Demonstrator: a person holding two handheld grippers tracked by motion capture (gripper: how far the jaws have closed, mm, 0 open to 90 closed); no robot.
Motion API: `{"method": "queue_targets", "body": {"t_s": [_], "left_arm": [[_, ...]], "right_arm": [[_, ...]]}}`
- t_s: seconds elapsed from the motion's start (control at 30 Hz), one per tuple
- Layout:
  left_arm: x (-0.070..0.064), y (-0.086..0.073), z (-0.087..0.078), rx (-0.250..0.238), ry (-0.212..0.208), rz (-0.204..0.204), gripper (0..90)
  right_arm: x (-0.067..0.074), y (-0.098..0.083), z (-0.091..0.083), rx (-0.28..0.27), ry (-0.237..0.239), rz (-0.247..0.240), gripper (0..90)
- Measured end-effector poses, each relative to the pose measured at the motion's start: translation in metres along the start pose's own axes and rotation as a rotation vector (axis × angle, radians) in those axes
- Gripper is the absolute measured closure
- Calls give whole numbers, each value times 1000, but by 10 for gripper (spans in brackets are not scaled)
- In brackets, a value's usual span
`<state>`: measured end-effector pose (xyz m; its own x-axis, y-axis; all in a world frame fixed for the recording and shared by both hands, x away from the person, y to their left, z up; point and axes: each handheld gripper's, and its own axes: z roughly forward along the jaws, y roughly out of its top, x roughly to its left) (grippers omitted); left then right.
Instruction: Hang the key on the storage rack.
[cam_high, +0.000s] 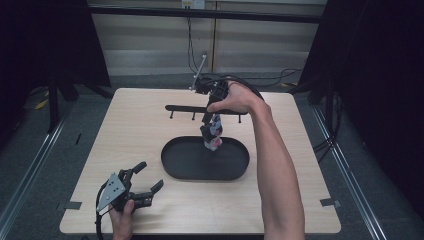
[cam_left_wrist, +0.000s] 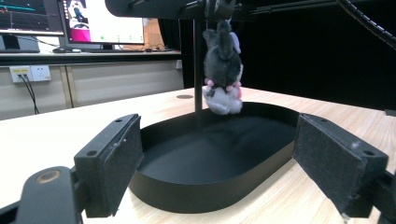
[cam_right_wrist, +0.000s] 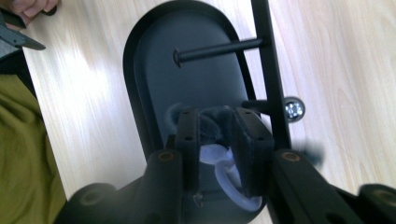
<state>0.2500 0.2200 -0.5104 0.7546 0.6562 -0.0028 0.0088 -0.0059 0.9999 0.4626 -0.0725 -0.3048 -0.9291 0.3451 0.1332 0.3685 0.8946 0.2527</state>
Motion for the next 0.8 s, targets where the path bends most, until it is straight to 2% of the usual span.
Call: {"method": "queue_targets", "body": {"t_s": [0.03,0.17,0.3,0.37,0.43,0.5,0.6,0.63,0.7,0.73,0.8], "left_arm": [[0,0,0,0,0,1,156],[0,0,0,0,0,1,156],[0,0,0,0,-4,-3,156],[0,0,0,0,0,-1,156],[0,0,0,0,0,-1,156],[0,0,0,0,0,-1,156],[0,0,0,0,0,-1,156],[-1,0,0,-2,-2,-9,156],[0,0,0,0,0,0,156],[0,0,0,4,0,4,156],[0,0,0,4,-1,4,156]], "right_arm": [[2,0,-1,-19,9,4,678],[5,-1,-2,-34,3,11,605],[8,-3,-1,-40,13,6,593],[11,-4,-2,-55,0,9,568],[16,-8,-2,-101,8,18,539],[18,-11,-1,-117,18,15,540],[20,-14,0,-115,25,25,525],[20,-16,1,-121,14,25,498],[24,-20,-1,-166,22,28,473],[31,-24,-2,-194,14,19,454],[33,-25,-1,-202,9,11,442]]}}
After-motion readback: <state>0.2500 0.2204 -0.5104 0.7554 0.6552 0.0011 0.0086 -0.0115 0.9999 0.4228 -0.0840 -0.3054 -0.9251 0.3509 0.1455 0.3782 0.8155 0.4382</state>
